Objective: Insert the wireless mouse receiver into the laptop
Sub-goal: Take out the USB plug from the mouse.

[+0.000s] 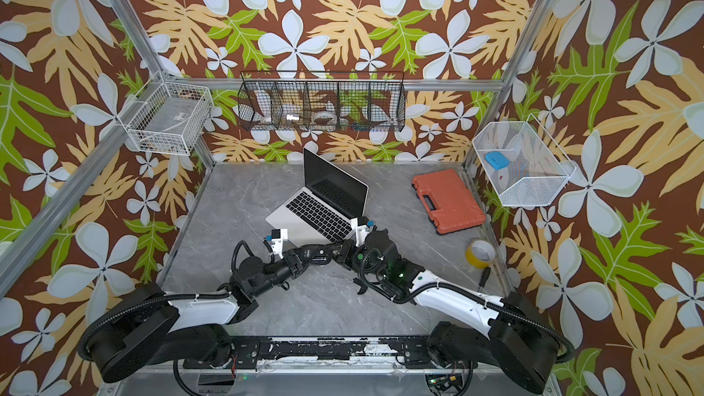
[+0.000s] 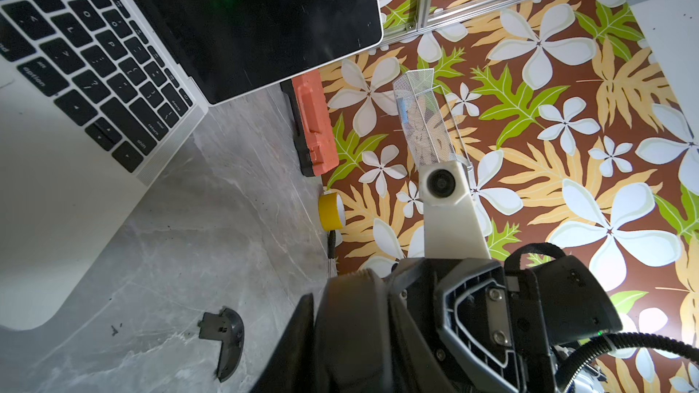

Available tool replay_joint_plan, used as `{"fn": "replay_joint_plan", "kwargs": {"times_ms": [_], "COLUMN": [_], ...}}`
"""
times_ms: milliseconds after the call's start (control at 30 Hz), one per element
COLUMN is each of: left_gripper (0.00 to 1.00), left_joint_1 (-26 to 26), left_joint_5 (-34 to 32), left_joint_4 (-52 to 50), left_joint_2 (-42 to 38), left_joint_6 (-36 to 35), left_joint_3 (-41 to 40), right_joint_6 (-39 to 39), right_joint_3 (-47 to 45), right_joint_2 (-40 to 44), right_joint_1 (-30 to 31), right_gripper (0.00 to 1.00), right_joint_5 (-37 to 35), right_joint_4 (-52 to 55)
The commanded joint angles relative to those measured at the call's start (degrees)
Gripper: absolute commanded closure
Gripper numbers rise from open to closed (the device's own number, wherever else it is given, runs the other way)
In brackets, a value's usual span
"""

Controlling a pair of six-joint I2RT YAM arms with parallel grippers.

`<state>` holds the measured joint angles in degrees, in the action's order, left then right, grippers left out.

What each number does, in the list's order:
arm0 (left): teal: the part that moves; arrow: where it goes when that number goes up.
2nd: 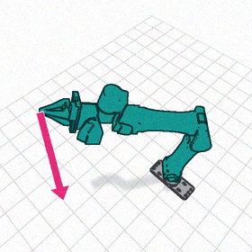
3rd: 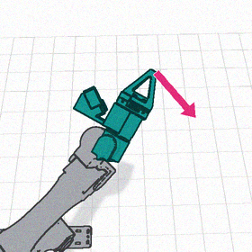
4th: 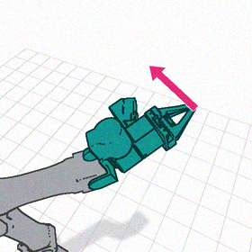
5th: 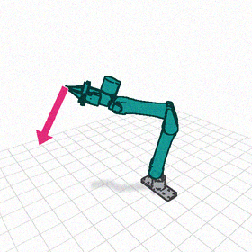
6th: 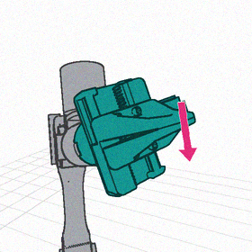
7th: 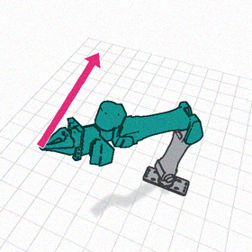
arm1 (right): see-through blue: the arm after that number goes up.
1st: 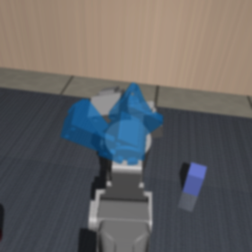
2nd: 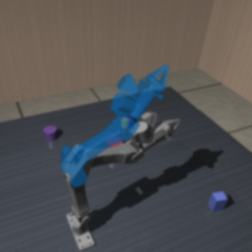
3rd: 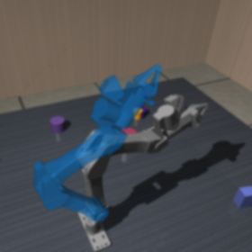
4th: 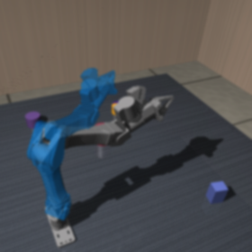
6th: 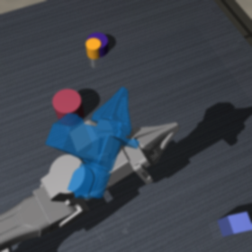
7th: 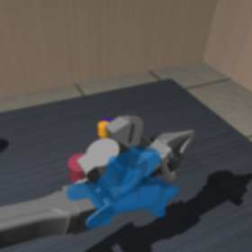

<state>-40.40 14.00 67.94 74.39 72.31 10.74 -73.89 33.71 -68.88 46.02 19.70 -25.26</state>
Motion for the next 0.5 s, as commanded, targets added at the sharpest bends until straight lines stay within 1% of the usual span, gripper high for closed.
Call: {"fn": "replay_joint_plan", "kwargs": {"times_ms": [0, 467], "left_gripper": [1.0, 1.0], "left_joint_1": [-1.26, -1.26], "left_joint_5": [12.1, 10.92], "left_joint_4": [-2.92, -3.77], "left_joint_2": [0.44, 0.61], "left_joint_6": [-0.86, -0.76], "left_joint_3": [0.0, -0.28], "right_joint_6": [-1.08, -0.89], "right_joint_3": [0.5, -0.24], "right_joint_2": [0.57, 1.56], "right_joint_1": [0.54, 0.14], "right_gripper": [0.73, 0.74], "right_joint_5": [9.33, 9.12], "right_joint_4": [-18.12, -16.89]}}
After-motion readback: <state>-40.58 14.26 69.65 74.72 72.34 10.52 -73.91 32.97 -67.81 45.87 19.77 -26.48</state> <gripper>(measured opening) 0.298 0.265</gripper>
